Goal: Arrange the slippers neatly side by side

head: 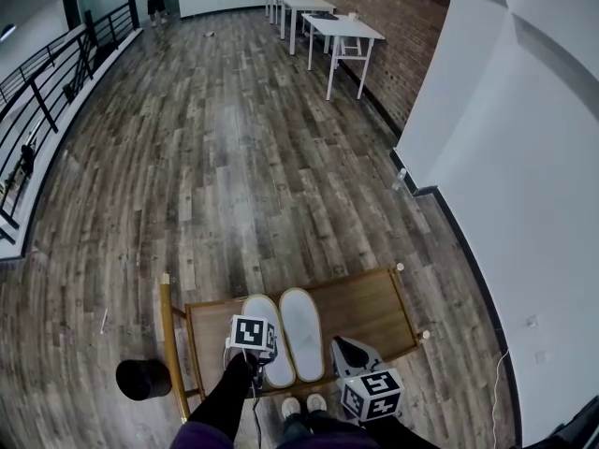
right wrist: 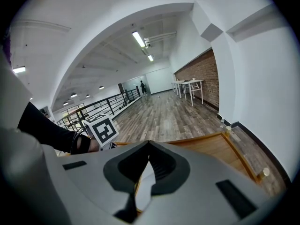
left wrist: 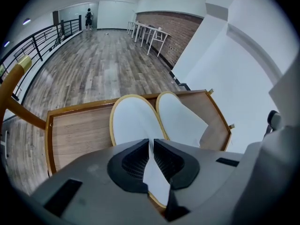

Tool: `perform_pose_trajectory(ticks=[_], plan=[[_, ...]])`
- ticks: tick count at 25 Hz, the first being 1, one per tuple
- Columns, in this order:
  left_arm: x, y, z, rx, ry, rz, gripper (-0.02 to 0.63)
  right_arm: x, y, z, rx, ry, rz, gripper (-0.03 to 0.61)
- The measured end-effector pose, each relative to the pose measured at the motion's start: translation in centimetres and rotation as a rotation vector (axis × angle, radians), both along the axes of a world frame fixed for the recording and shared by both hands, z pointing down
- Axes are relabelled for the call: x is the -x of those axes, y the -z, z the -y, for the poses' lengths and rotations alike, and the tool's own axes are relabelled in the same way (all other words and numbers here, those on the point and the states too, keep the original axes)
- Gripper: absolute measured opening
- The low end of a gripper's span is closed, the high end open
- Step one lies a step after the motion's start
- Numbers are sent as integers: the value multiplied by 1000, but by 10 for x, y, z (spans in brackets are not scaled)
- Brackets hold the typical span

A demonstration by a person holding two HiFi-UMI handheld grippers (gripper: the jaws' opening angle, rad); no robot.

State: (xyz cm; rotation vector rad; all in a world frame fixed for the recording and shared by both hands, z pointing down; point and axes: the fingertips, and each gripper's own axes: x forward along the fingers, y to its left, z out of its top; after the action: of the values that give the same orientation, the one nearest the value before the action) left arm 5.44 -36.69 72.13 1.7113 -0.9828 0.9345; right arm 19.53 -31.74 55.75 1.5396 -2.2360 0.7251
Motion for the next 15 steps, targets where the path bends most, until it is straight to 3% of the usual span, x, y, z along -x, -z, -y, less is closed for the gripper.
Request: perform_pose_trajectory(ticks=[4,10,15], plan=[[-1,6,0,-6,25,-20,44,3,1,0,-3,7,0,-2],[-2,23,-4,-26,77,-88,46,9,1,-1,-11,23,5,-2],[4,59,-6,-117,161,-153,46,18,6,-1,-23,46,16,-2]])
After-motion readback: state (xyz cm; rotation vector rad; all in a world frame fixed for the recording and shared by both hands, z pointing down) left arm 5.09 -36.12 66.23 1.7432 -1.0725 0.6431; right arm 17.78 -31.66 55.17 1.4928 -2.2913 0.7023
